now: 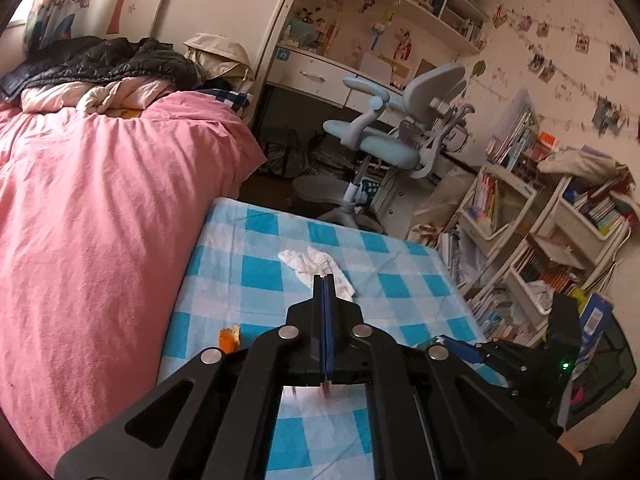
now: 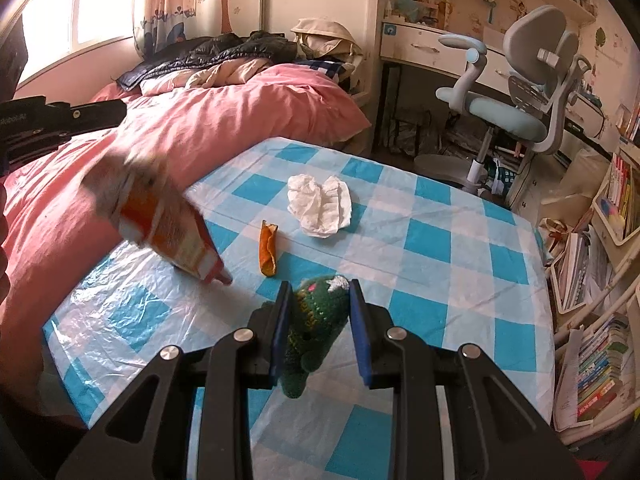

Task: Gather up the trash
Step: 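Lift the red snack bag with the left gripper while the right gripper holds the green plush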

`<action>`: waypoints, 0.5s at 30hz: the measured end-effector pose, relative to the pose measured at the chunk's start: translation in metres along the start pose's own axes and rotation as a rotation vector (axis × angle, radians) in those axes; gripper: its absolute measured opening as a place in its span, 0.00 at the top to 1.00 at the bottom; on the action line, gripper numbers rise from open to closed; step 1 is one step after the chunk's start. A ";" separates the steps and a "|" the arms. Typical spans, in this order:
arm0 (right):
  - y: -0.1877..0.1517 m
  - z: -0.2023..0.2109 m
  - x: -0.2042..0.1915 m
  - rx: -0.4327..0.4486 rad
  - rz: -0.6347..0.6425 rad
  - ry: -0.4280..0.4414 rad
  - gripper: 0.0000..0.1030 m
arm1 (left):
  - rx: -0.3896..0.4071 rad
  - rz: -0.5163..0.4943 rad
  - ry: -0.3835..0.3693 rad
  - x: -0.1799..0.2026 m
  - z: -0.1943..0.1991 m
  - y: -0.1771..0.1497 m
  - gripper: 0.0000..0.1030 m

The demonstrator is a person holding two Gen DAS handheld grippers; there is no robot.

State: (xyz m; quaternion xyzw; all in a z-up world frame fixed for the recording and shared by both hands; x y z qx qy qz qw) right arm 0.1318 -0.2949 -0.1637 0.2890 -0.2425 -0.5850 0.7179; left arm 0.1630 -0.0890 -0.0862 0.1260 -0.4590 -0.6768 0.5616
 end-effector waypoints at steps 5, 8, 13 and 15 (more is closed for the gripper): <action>-0.002 0.004 0.004 0.002 -0.016 0.006 0.72 | 0.006 -0.006 0.008 0.000 0.004 0.000 0.99; -0.004 0.006 0.006 0.001 -0.025 0.009 0.72 | -0.016 -0.014 0.022 -0.004 0.002 -0.003 0.99; -0.006 0.007 0.011 -0.002 -0.051 0.028 0.72 | -0.318 -0.108 0.096 -0.013 -0.037 -0.047 0.84; -0.007 0.008 0.014 -0.001 -0.067 0.037 0.72 | -0.358 -0.105 0.170 -0.026 -0.047 -0.060 0.63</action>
Point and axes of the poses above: each gripper's, at about its wrist camera, not at the fingertips, and z roughly against the way its jaws point, x to its right, y to its top, the point moved 8 cm from there along -z, roughly the way its jaws point, and after that the axes turned 3 degrees about -x, right-handed, at the moved point
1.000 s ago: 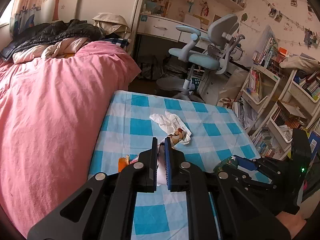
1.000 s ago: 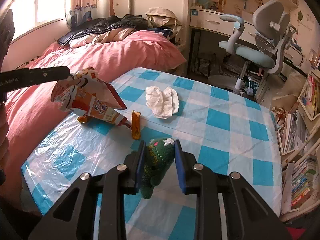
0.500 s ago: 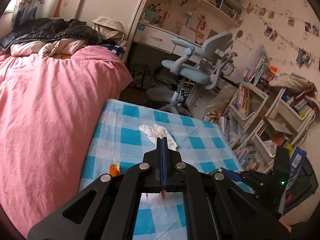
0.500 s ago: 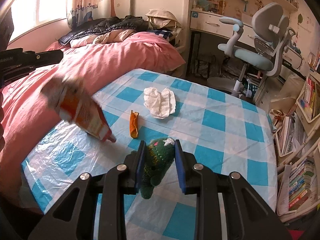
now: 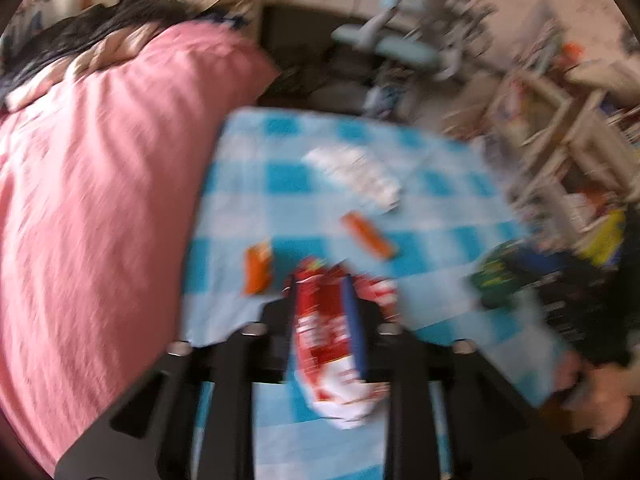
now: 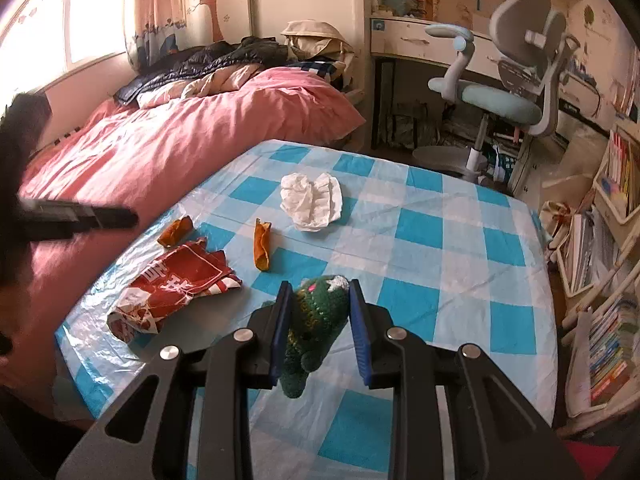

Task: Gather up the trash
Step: 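Lift the red snack bag with the left gripper while the right gripper holds the green plush, then lower the red bag into the yellow bin and open the left gripper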

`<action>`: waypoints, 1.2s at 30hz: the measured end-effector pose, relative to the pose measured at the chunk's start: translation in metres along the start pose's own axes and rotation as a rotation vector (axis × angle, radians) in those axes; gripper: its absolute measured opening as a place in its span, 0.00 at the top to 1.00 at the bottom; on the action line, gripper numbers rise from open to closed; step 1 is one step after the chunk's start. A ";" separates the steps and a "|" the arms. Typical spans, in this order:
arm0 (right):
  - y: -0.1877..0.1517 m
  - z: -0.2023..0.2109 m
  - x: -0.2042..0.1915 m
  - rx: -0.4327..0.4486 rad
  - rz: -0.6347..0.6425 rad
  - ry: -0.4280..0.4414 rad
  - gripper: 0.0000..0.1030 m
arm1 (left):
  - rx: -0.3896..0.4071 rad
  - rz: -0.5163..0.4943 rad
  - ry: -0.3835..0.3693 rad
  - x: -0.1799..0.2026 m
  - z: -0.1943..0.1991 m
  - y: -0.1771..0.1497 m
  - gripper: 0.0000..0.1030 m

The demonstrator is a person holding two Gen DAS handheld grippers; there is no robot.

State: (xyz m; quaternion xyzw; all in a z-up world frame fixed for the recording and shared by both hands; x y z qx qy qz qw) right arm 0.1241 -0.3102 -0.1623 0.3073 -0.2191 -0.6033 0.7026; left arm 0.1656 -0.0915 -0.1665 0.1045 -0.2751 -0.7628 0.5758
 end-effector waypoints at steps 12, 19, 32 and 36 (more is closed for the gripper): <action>-0.001 0.003 0.003 -0.002 -0.013 0.017 0.72 | -0.187 0.011 0.020 0.008 -0.054 -0.040 0.67; -0.003 0.010 0.006 0.009 -0.066 0.064 0.72 | -0.067 0.013 -0.034 0.013 -0.023 -0.022 0.93; -0.012 0.042 0.003 0.047 -0.196 0.163 0.72 | 0.133 0.134 -0.076 -0.011 0.054 -0.007 0.93; -0.020 0.047 0.003 0.043 -0.246 0.204 0.72 | 0.147 0.149 -0.098 -0.009 0.068 -0.020 0.93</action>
Point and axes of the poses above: each gripper's, at about its wrist camera, not at the fingertips, and z roughly against the way its jaws point, x to its right, y to its top, the point moved 8 cm from there along -z, roughly the way its jaws point, and after that the axes turned 3 degrees about -x, right-handed, at the moved point
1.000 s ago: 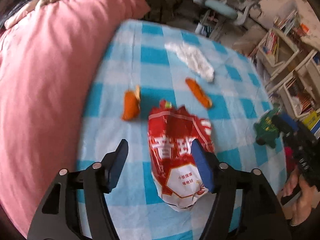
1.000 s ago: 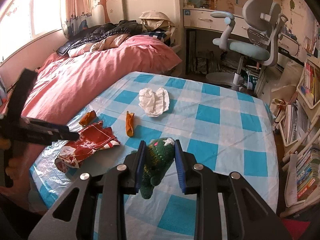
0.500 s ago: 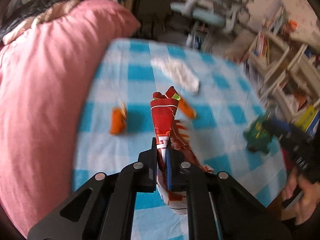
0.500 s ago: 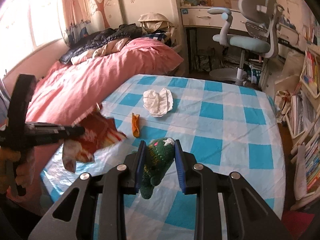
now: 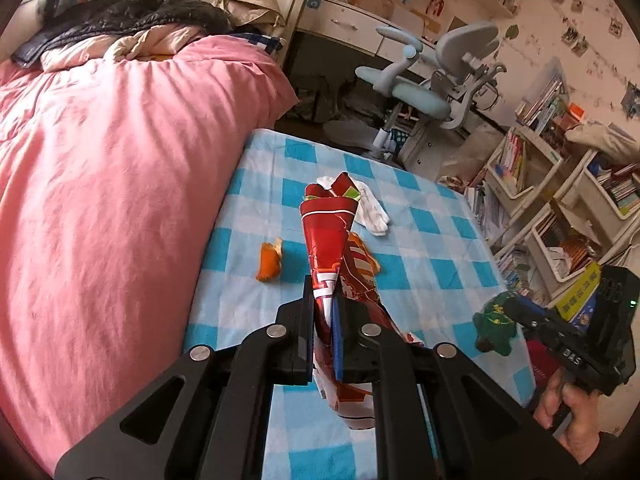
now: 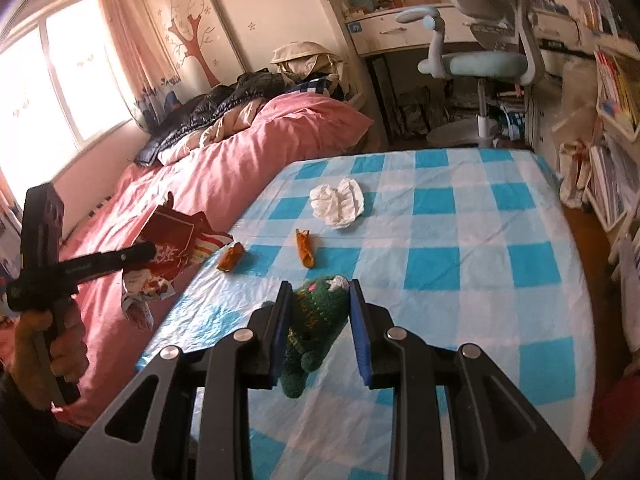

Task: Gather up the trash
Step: 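Lower the red bag into the yellow bin and open the left gripper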

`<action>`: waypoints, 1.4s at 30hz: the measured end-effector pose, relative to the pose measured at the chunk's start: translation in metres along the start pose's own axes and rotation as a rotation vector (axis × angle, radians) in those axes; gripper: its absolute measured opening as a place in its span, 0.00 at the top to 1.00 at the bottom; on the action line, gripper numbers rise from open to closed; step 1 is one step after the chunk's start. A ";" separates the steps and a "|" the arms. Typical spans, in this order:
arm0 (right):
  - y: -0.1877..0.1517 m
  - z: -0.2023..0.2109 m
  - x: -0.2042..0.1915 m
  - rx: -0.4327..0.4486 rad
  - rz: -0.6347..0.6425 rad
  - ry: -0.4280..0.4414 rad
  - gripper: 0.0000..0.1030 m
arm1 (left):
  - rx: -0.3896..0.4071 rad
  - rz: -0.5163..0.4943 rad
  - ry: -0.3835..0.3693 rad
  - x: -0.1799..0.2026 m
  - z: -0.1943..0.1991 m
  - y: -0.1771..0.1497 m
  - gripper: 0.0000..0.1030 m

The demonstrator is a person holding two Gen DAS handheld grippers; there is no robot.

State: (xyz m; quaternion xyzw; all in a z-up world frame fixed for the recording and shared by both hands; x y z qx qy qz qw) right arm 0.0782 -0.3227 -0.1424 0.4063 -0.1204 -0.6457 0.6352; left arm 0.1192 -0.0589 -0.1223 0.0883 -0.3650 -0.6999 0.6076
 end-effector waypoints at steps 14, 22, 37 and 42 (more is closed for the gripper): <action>-0.032 0.010 0.004 -0.036 -0.044 -0.015 0.72 | -0.056 -0.046 -0.062 0.032 0.048 -0.095 0.93; -0.042 0.007 0.015 -0.051 -0.085 -0.036 0.72 | -0.168 -0.172 -0.082 0.073 0.052 -0.178 0.93; -0.054 0.010 0.025 -0.066 -0.108 -0.056 0.72 | -0.327 -0.322 -0.080 0.104 0.052 -0.266 0.93; -0.054 0.010 0.025 -0.069 -0.108 -0.053 0.72 | -0.351 -0.340 -0.066 0.105 0.049 -0.277 0.93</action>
Point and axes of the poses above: each gripper's, at about its wrist camera, not at the fingertips, and z roughly against the way its jaws point, x to its right, y to its top, the point moved 8 cm from there along -z, roughly the way its jaws point, and after that the axes turned 3 degrees about -x, right-handed, at the moved point
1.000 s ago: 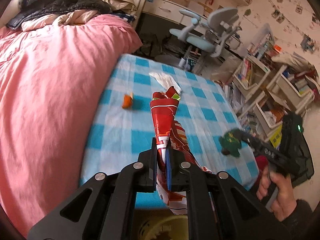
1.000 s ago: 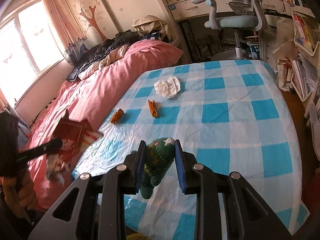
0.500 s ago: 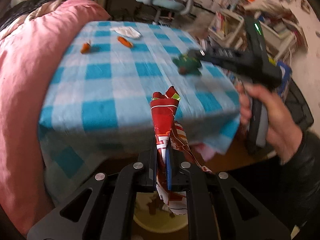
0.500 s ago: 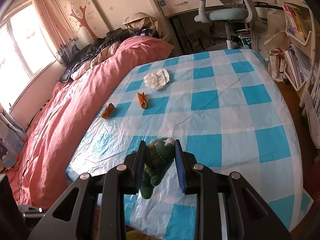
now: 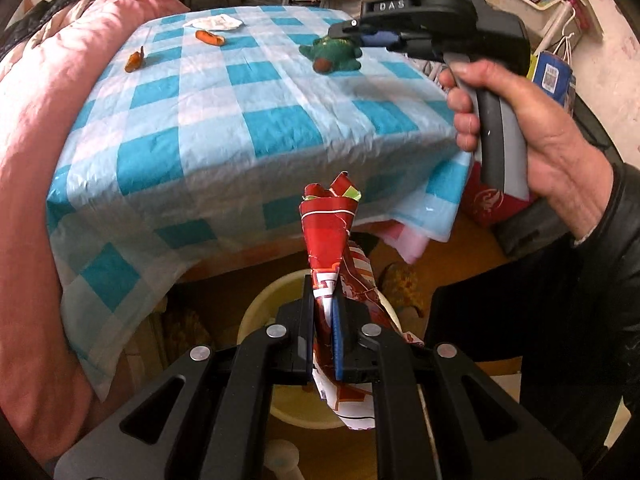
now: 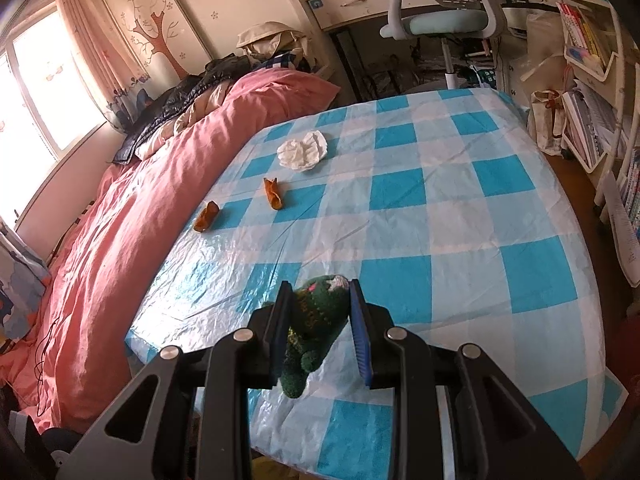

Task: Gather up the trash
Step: 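Lower the red bag into the yellow bin and open the left gripper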

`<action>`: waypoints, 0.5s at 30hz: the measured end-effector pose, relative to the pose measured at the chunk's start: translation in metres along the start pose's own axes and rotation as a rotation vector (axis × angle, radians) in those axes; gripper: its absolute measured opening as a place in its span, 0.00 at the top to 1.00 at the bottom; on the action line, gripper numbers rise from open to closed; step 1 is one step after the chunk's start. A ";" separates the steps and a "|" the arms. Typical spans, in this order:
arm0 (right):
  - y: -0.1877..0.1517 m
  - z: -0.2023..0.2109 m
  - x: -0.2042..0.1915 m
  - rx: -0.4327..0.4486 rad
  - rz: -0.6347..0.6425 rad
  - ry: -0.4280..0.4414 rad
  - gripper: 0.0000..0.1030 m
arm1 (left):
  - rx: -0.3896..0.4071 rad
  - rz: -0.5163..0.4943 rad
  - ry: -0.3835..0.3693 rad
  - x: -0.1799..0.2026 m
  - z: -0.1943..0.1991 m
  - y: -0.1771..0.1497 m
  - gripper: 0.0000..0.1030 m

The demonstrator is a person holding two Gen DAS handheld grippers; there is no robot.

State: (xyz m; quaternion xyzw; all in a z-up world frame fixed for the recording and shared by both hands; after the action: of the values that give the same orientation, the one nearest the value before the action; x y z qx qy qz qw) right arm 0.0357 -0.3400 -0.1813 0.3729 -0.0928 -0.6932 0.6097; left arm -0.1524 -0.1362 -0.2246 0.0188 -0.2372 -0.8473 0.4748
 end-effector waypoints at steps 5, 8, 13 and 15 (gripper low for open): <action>0.000 0.001 -0.001 0.003 -0.004 0.008 0.72 | -0.064 -0.034 0.009 0.006 -0.011 -0.013 0.92; 0.000 0.002 -0.003 0.003 -0.001 0.014 0.72 | -0.145 -0.081 0.043 0.010 -0.025 -0.025 0.82; 0.002 0.007 -0.002 0.015 -0.007 0.027 0.72 | -0.131 -0.073 0.080 0.002 -0.022 -0.022 0.79; 0.003 0.008 -0.002 0.016 -0.007 0.032 0.72 | -0.125 -0.050 0.077 -0.003 -0.020 -0.020 0.79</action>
State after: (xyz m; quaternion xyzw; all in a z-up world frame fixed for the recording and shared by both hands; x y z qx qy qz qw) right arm 0.0327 -0.3411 -0.1732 0.3891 -0.0874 -0.6885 0.6058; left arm -0.1617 -0.1325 -0.2513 0.0276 -0.1647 -0.8706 0.4627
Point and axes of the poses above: each gripper's, at about its wrist camera, not at the fingertips, and z roughly against the way its jaws point, x to its right, y to its top, the point moved 8 cm from there along -z, roughly the way its jaws point, and after that the axes turned 3 degrees about -x, right-handed, at the moved point
